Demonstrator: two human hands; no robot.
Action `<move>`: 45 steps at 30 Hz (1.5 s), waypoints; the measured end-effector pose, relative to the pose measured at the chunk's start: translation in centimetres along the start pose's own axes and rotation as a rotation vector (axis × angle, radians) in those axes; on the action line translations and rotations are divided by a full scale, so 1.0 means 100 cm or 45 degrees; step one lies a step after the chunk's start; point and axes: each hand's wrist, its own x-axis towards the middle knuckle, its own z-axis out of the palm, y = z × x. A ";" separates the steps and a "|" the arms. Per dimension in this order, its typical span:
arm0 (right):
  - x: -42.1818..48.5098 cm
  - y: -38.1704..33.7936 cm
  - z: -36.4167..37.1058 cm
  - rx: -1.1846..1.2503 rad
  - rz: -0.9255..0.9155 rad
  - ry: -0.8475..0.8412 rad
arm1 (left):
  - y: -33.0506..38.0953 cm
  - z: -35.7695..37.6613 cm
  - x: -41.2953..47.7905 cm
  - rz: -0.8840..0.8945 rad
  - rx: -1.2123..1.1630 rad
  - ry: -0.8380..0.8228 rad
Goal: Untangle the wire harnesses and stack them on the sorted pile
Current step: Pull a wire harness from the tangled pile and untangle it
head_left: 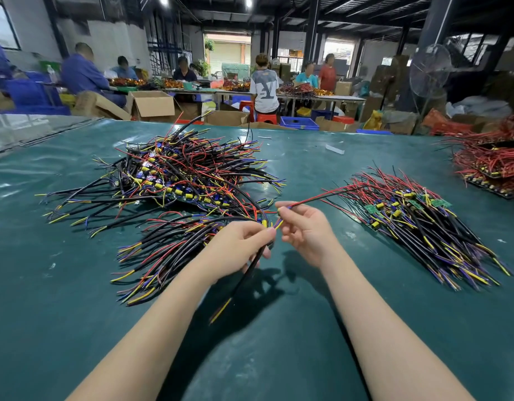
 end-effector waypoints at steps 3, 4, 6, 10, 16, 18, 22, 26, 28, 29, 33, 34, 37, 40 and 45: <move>-0.002 0.005 0.012 -0.047 0.032 -0.137 | -0.002 0.001 0.001 -0.006 -0.158 0.115; -0.003 0.005 0.014 -0.058 0.029 -0.168 | -0.002 0.000 0.000 -0.024 -0.235 0.115; -0.002 0.005 0.015 -0.058 0.026 -0.194 | -0.002 -0.003 0.000 -0.070 -0.380 0.069; -0.002 0.005 0.016 0.050 0.035 -0.144 | 0.001 -0.006 0.002 -0.289 -0.493 0.002; -0.002 0.009 0.021 -0.147 -0.064 -0.088 | -0.003 0.003 0.005 -0.222 -0.172 0.095; -0.002 0.009 0.021 -0.212 -0.082 -0.058 | -0.007 0.001 0.005 -0.113 -0.007 0.118; -0.002 0.001 0.008 -0.156 -0.045 0.016 | -0.006 -0.001 0.004 0.002 -0.052 0.078; -0.001 -0.002 0.002 0.069 -0.033 0.085 | -0.004 -0.003 0.003 0.039 -0.120 0.001; 0.000 -0.001 0.004 0.086 -0.015 0.079 | -0.005 -0.005 0.002 0.084 -0.031 -0.006; 0.000 0.000 0.005 0.056 -0.008 0.074 | -0.006 -0.006 0.001 0.094 -0.016 -0.017; 0.001 0.001 0.006 0.041 -0.036 0.089 | -0.004 -0.009 -0.001 0.082 -0.041 -0.102; 0.001 0.001 0.006 0.076 -0.039 0.085 | -0.003 -0.010 -0.001 0.081 -0.068 -0.141; 0.000 0.003 0.008 0.146 -0.030 0.047 | -0.003 -0.011 -0.003 0.083 -0.130 -0.162; -0.001 0.005 0.012 0.170 -0.009 -0.023 | -0.002 -0.011 -0.001 0.061 -0.126 -0.080; -0.004 0.006 0.015 0.123 0.032 -0.107 | -0.002 -0.014 0.000 0.039 -0.082 -0.066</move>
